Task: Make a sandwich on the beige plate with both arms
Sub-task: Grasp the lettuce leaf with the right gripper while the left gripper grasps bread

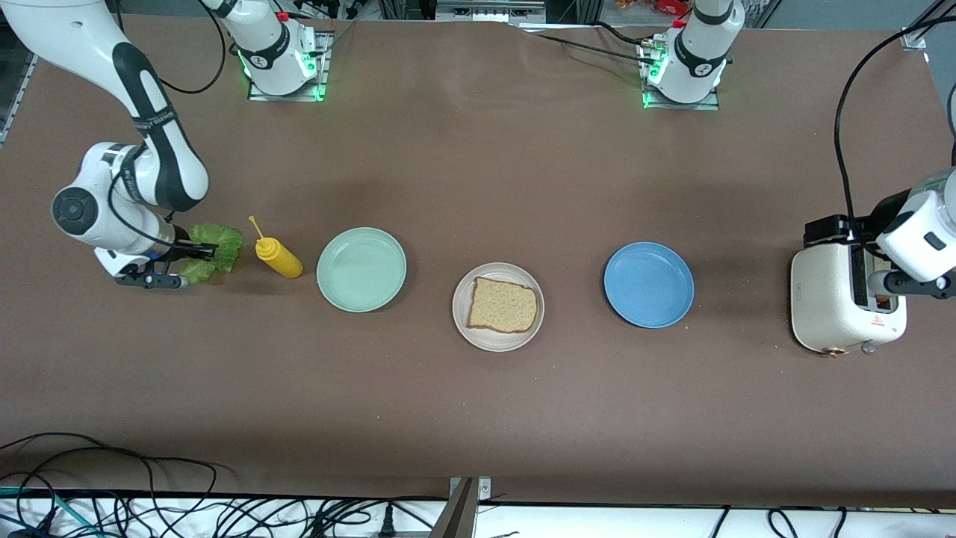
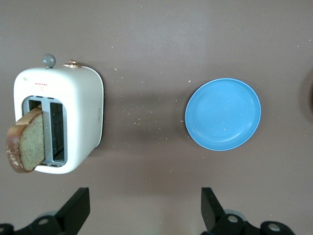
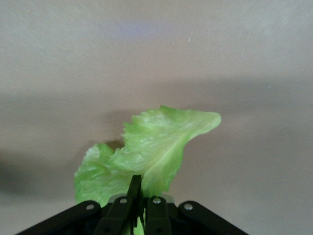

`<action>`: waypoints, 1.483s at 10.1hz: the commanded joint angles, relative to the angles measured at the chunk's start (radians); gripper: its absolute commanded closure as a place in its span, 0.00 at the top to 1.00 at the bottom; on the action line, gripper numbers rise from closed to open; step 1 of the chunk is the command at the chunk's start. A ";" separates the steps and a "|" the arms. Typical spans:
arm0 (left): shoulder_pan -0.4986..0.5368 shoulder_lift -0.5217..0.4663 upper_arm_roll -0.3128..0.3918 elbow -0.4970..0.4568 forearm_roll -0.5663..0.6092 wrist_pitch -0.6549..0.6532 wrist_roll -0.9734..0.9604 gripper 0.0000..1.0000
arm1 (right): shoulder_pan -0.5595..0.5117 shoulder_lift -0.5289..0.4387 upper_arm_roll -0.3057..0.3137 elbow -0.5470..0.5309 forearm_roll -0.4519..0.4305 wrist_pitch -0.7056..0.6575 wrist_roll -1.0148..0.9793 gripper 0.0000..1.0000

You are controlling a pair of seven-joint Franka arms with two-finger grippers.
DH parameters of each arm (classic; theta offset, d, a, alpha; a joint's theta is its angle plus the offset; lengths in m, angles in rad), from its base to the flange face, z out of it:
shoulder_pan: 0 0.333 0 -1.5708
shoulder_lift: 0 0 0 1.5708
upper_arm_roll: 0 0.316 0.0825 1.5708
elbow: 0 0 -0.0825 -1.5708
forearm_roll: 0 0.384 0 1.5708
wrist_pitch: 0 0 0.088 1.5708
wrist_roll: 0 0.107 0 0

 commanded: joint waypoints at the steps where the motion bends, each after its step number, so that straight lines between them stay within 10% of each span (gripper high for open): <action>1: 0.004 -0.090 -0.008 -0.091 0.034 0.002 0.000 1.00 | -0.004 -0.034 0.004 0.159 -0.012 -0.262 -0.021 0.00; 7: 0.063 -0.067 -0.001 -0.182 0.046 0.143 0.006 1.00 | 0.018 -0.039 0.053 0.582 0.023 -0.803 0.059 0.00; 15: 0.203 0.037 -0.004 -0.165 0.117 0.223 0.193 1.00 | 0.174 0.021 0.288 0.613 0.158 -0.635 0.857 0.00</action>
